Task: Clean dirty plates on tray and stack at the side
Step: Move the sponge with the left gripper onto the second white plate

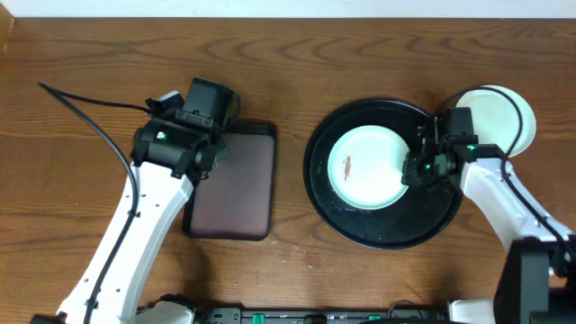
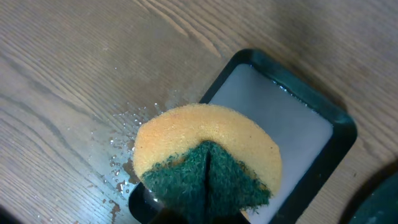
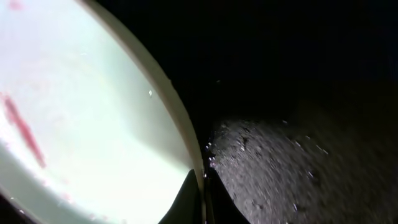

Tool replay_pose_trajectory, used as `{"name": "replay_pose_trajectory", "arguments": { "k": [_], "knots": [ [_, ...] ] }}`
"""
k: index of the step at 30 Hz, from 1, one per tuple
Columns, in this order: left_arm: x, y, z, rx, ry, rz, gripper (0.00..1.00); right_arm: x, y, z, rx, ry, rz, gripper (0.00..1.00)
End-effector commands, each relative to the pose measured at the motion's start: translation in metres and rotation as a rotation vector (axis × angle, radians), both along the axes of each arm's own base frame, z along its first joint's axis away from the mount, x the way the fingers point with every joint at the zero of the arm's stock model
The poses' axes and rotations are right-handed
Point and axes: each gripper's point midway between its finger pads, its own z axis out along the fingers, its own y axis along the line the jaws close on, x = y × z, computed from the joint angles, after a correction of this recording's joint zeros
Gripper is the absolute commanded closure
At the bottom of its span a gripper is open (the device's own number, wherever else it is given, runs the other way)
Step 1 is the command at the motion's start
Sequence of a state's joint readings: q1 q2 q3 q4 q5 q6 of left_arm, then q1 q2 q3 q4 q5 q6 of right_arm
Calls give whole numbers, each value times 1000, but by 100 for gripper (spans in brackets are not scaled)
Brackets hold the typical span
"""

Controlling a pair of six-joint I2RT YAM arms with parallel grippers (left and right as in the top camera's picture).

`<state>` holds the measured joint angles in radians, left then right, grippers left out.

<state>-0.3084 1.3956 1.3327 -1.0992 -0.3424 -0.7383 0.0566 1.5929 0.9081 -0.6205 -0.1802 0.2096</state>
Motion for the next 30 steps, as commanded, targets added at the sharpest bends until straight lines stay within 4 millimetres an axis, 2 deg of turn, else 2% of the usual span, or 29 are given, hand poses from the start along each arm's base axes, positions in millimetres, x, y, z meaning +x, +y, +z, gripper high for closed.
{"name": "replay_pose_trajectory", "arguments": {
  "k": [1,5,7,8,13,19,25,30],
  "knots": [
    [2,1,-13,23,43,-6,93,5,14,-6,36,-14,139,99],
    [6,-7,-24,2,83,-54,93,10,14,-17,36,-8,138,99],
    [12,-22,-31,-43,109,-148,92,16,14,-24,36,-14,133,99],
    [19,-38,-38,-90,123,-241,93,18,15,-35,39,-2,121,99],
    [26,-40,-39,-87,112,-285,93,17,6,-52,7,39,71,99],
    [32,-43,-51,-162,145,-338,93,17,-7,-54,-3,55,-6,99],
    [38,-25,-96,-236,276,-255,93,16,-10,-54,4,65,-25,99],
    [35,-29,-137,-311,395,-233,92,16,-10,-54,7,65,-28,99]
  ]
}}
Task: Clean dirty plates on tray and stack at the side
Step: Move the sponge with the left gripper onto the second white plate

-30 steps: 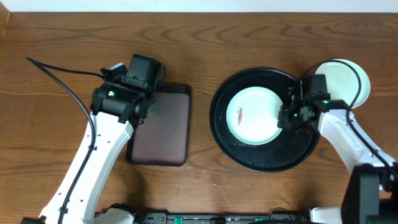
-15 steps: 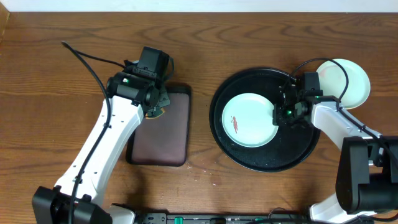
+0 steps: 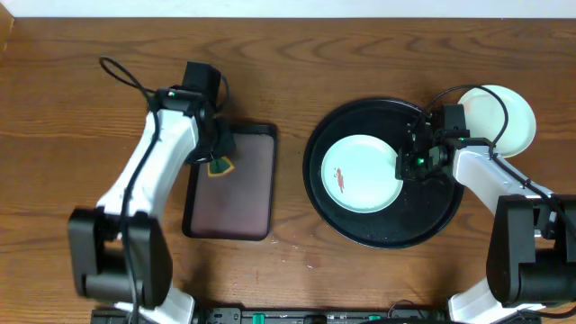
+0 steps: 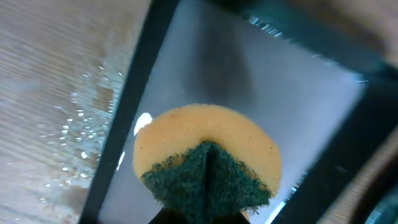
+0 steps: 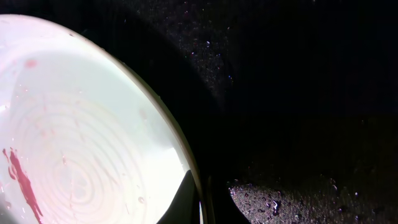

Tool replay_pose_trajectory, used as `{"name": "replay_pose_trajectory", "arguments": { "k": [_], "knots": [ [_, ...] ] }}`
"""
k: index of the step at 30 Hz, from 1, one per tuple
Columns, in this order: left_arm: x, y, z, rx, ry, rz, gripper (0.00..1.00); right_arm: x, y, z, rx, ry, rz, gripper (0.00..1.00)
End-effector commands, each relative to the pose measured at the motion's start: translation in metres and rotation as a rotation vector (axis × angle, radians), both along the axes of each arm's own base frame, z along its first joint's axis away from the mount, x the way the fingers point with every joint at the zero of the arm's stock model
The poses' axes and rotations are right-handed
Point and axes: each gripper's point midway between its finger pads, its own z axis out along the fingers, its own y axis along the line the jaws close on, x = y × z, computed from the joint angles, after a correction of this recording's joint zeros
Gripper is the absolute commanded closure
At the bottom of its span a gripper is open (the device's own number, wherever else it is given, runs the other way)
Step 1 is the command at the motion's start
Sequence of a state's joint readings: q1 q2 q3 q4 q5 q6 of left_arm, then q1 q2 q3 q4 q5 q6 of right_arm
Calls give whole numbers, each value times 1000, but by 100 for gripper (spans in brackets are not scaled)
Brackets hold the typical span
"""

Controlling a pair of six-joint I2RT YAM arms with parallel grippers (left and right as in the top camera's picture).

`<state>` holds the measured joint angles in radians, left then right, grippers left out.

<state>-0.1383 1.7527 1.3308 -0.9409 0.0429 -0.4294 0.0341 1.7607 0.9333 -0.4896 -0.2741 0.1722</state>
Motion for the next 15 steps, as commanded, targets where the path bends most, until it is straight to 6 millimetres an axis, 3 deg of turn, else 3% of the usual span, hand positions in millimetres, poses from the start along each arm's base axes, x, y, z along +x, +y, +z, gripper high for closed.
{"name": "replay_pose_trajectory", "arguments": {
  "k": [1,5,15],
  "knots": [
    [-5,-10,-28,-67,91,-18,92,-7,-19,-21,-75,59,-62,99],
    [-5,-12,-57,-59,155,-30,93,-8,-19,-21,-76,62,-62,99],
    [-4,-12,-103,-50,222,-54,92,-9,-19,-21,-76,67,-62,99]
  ]
}}
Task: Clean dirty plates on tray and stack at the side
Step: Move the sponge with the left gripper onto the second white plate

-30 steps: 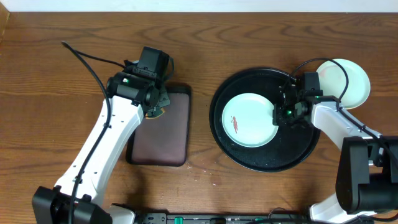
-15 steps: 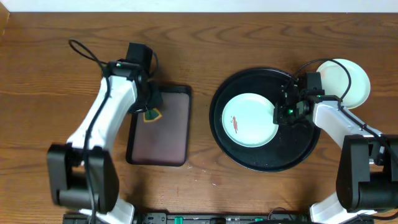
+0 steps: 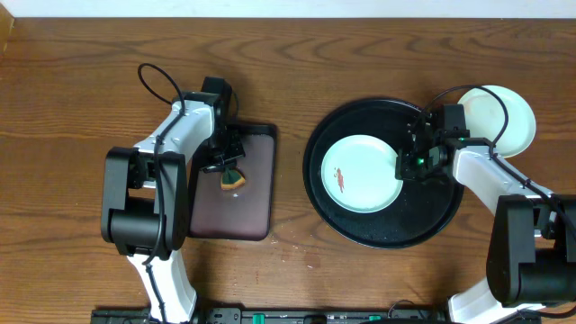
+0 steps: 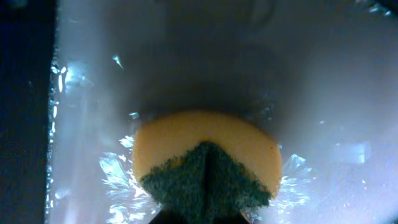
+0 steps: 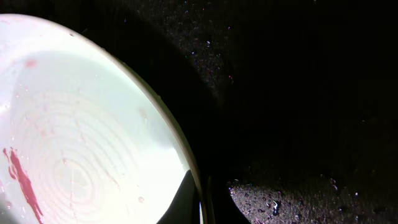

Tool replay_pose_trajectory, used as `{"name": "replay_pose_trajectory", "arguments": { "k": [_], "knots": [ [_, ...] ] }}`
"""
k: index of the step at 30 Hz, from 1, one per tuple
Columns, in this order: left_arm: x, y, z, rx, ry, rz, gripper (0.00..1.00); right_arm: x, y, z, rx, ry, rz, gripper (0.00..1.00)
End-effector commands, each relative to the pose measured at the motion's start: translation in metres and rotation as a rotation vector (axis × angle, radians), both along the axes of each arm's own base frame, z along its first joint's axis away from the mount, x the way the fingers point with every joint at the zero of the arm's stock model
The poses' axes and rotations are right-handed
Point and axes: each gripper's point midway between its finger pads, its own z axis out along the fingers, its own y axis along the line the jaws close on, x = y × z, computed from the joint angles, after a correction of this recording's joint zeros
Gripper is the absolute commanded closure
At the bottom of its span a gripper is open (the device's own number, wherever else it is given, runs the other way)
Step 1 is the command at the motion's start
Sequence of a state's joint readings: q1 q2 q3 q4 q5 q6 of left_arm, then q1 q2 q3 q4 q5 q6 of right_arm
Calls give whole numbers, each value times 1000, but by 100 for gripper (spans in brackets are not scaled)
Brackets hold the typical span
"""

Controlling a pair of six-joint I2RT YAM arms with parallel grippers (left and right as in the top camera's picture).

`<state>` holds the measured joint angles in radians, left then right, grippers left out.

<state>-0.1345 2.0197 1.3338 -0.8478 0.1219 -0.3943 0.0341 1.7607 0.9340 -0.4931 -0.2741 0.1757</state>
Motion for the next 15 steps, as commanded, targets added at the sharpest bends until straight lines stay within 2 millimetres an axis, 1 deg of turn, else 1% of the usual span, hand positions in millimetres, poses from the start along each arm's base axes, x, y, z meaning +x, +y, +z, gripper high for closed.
{"name": "replay_pose_trajectory", "arguments": {
  "k": [1,5,7,9,10,11,13,14,15],
  "knots": [
    [-6,0,-18,2,43,-28,93,-8,-19,-21,-77,63,-58,99],
    [-5,0,-17,1,36,-28,93,-9,-19,-21,-77,67,-58,99],
    [-3,1,-13,0,24,-26,93,-9,-19,-21,-77,67,-58,99],
    [3,0,4,-4,-11,-26,93,-9,-19,-21,-77,67,-58,99],
    [7,-1,14,-7,-36,-26,93,-9,-19,-21,-77,67,-58,99],
    [12,-1,29,-12,-76,-26,93,-9,-19,-21,-77,67,-58,99],
    [20,-2,68,-25,-186,-26,93,-10,-19,-21,-77,70,-58,99],
    [22,-3,90,-33,-250,-26,93,-10,-19,-21,-77,70,-58,99],
    [23,-3,108,-39,-300,-26,92,-10,-19,-21,-77,70,-58,99]
  ]
}}
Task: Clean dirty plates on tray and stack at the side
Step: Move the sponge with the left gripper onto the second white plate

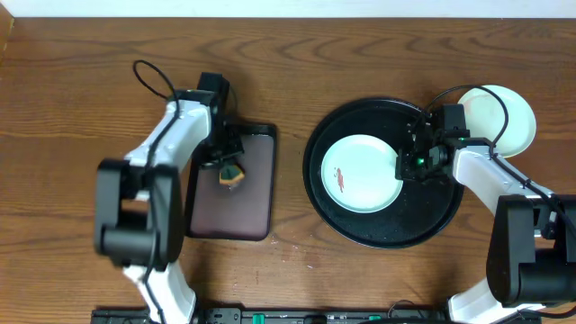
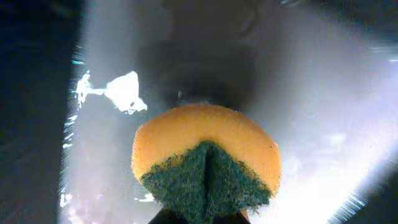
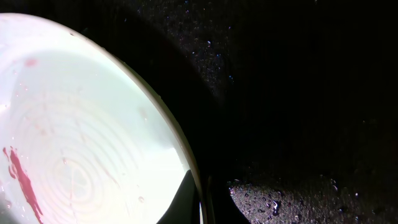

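A white plate (image 1: 360,173) with a red smear (image 3: 22,180) lies on the round black tray (image 1: 360,229). My right gripper (image 1: 407,166) is shut on the plate's right rim, one finger (image 3: 183,198) over the rim. A clean white plate (image 1: 499,117) rests on the table right of the tray. My left gripper (image 1: 227,171) is shut on a folded yellow-and-green sponge (image 2: 205,165), held over the water in the rectangular dark basin (image 1: 265,135).
Wet film and glints cover the basin floor (image 2: 323,118) in the left wrist view. Water drops speckle the tray surface (image 3: 298,199). A black cable (image 1: 157,81) loops behind the left arm. Bare wooden table (image 1: 81,135) surrounds everything.
The left arm has shifted slightly over the basin, the sponge a little nearer its upper part. The right gripper and the dirty plate are as before.
First the left gripper held the sponge at the basin's upper left corner, over wet table. Then it was over the basin, then down in the water, where it stays now. The right gripper kept its hold on the dirty plate's rim throughout.
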Tool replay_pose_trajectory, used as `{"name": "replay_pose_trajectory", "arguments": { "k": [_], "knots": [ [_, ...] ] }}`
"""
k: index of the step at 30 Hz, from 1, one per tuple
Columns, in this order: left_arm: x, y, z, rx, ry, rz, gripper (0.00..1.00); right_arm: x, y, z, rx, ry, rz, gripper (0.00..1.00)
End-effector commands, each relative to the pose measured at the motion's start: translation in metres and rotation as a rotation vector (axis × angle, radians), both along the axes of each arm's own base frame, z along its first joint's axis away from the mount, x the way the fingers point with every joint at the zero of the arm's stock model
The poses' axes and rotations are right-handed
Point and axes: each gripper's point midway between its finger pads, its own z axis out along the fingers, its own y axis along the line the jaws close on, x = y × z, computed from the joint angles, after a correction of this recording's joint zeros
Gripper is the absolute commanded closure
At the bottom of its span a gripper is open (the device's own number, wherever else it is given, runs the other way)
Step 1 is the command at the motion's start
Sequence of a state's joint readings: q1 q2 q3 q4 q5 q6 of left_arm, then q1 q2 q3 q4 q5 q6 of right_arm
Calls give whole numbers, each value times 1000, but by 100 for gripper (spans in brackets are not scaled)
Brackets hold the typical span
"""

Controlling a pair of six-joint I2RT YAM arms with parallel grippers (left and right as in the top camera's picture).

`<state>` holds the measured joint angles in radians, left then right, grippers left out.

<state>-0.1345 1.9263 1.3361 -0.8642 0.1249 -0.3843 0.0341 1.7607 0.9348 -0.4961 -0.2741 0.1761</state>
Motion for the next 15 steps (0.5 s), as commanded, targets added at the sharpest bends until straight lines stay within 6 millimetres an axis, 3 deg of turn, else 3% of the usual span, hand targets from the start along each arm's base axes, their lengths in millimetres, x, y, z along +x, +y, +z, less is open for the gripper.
{"name": "replay_pose_trajectory", "arguments": {
  "k": [1,5,7,8,12,15],
  "knots": [
    [16,-1,91,-30,-258,-16,93,-9,-19,-21,-77,68,-58,99],
    [5,0,132,-42,-353,-15,84,-9,-19,-21,-77,68,-58,99],
    [0,1,133,-41,-340,-15,86,-10,-19,-21,-77,68,-58,99],
    [-3,1,130,-40,-326,-16,92,-10,-19,-21,-77,68,-58,99],
    [-15,-3,124,-44,-278,-25,93,-11,-19,-21,-77,73,-57,99],
    [-21,-6,137,-64,-304,-33,93,-11,-19,-22,-77,75,-57,99]
  ]
}}
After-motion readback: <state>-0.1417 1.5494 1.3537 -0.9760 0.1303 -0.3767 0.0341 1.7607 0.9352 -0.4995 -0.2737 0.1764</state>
